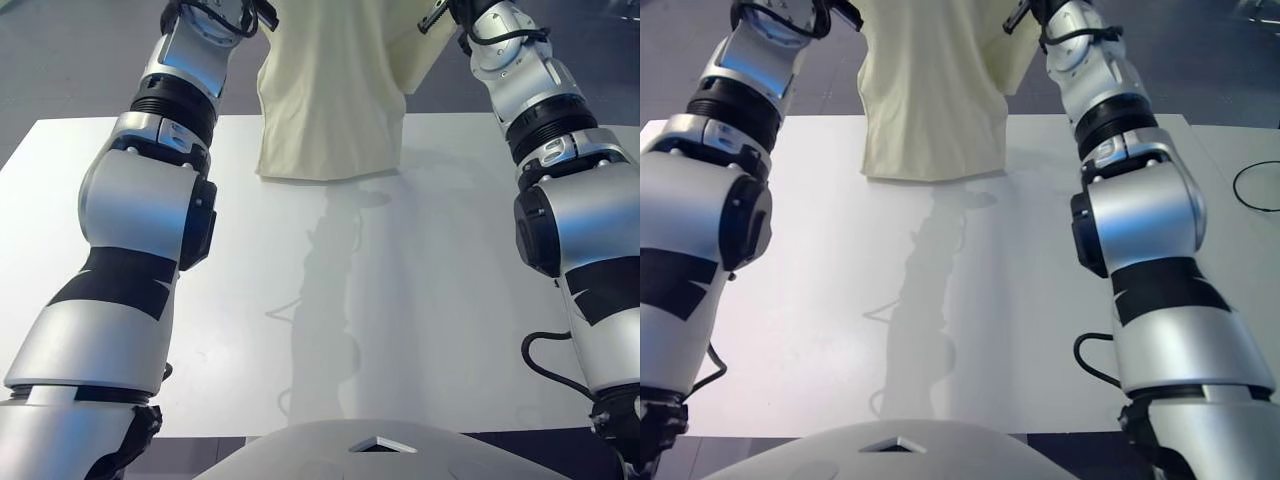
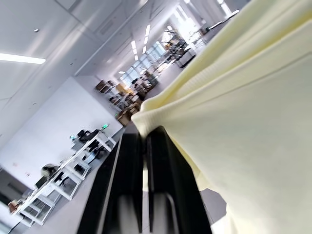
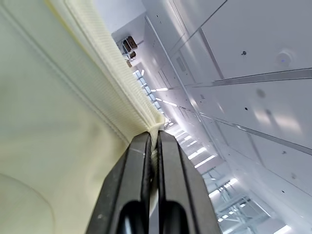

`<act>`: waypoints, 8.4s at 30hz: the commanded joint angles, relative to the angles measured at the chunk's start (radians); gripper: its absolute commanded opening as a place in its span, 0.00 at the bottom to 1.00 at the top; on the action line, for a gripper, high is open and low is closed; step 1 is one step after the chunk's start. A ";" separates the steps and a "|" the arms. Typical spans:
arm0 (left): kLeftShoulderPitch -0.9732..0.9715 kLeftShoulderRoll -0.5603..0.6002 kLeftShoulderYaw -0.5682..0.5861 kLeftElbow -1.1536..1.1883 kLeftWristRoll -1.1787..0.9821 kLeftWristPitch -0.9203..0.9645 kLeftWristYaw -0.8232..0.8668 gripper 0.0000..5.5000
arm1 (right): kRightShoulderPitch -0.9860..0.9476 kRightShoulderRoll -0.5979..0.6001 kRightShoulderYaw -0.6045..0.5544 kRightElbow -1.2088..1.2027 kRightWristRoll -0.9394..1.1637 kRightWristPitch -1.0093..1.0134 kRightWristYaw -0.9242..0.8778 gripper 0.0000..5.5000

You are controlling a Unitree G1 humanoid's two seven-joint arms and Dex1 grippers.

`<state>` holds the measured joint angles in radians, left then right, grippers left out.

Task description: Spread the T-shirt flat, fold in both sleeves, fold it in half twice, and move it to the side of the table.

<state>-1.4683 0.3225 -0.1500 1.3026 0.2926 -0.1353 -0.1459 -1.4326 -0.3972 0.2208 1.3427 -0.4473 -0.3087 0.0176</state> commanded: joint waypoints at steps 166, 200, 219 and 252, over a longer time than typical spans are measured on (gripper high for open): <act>1.336 0.047 0.491 -1.582 -1.483 1.749 0.237 0.19 | 1.358 0.014 -0.359 -1.940 0.710 1.215 0.272 0.98; 1.308 0.074 0.753 -1.514 -1.600 1.749 0.525 0.00 | 1.467 0.053 -0.378 -2.009 0.688 1.197 0.176 0.98; 1.615 0.365 0.427 -1.764 -2.265 1.103 1.399 0.00 | 1.582 0.058 -0.357 -2.092 0.656 1.261 0.127 0.98; 1.888 0.445 0.259 -1.936 -2.265 0.783 1.407 0.00 | 2.008 -0.328 -0.204 -2.281 0.585 1.416 0.248 0.98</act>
<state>0.3937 0.7652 0.1314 -0.6425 -1.9668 0.6439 1.2082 0.5367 -0.6989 0.0214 -0.9704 0.1535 1.0746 0.2589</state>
